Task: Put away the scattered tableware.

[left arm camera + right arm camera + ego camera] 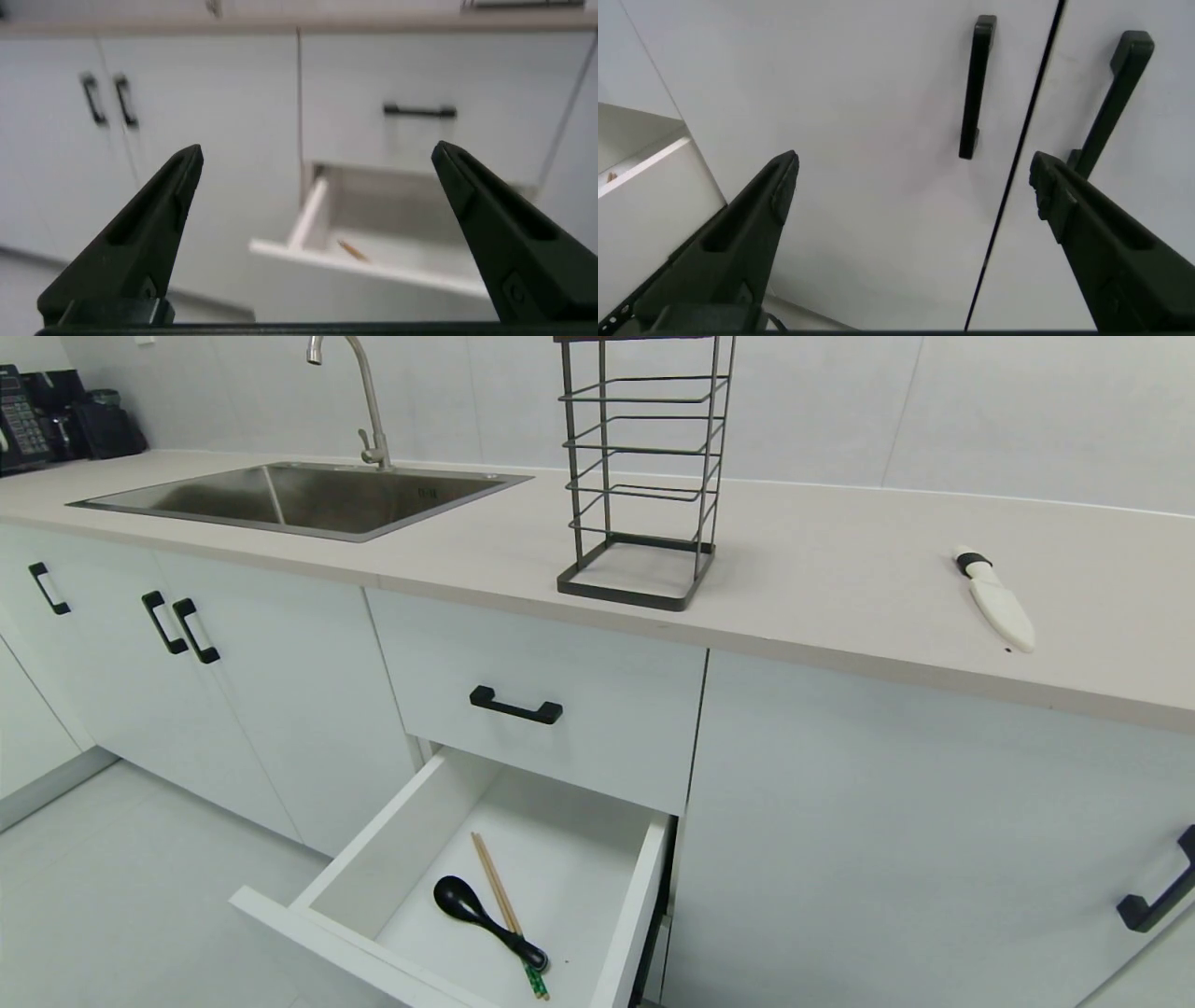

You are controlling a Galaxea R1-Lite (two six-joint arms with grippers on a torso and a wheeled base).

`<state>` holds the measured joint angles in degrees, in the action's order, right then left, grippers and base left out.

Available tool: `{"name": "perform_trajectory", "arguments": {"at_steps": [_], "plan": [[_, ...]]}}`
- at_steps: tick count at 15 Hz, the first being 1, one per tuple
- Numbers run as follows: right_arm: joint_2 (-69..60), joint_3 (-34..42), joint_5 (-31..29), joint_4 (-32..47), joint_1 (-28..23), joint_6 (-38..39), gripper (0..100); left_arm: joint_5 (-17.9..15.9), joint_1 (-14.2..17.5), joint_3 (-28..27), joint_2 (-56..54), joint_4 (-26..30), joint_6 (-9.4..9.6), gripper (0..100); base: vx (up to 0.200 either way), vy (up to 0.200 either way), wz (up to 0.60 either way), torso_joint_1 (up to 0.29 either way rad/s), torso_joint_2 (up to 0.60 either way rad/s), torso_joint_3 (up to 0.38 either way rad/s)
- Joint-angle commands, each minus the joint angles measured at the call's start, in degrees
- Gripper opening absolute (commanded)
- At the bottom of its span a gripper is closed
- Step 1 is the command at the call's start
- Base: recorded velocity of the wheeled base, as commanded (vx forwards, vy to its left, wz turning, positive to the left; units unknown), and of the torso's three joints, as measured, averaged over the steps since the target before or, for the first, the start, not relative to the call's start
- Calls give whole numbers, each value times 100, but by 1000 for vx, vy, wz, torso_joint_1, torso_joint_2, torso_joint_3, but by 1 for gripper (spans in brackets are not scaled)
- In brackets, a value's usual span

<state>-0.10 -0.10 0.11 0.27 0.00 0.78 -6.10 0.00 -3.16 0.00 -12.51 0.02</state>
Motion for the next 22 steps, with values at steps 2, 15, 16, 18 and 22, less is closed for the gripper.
{"name": "perform_trajectory", "arguments": {"at_steps": [2,15,16,18,22], "plan": [[10,1,7,0,0,1,100,-682,-88,-739,325,1216,-837,100,0,0,0,0,0,0],[10,1,-2,0,0,1,100,-1386,-1020,-537,6653,1207,1439,100,0,0,0,0,0,0],[10,1,-2,0,0,1,100,-1315,-984,-466,7058,829,1536,100,0,0,0,0,0,0],[10,1,-2,0,0,1,100,-1060,-958,-466,7682,258,1483,100,0,0,0,0,0,0],[10,1,-2,0,0,1,100,-1034,-958,-484,8525,-604,1395,100,0,0,0,0,0,0]]}}
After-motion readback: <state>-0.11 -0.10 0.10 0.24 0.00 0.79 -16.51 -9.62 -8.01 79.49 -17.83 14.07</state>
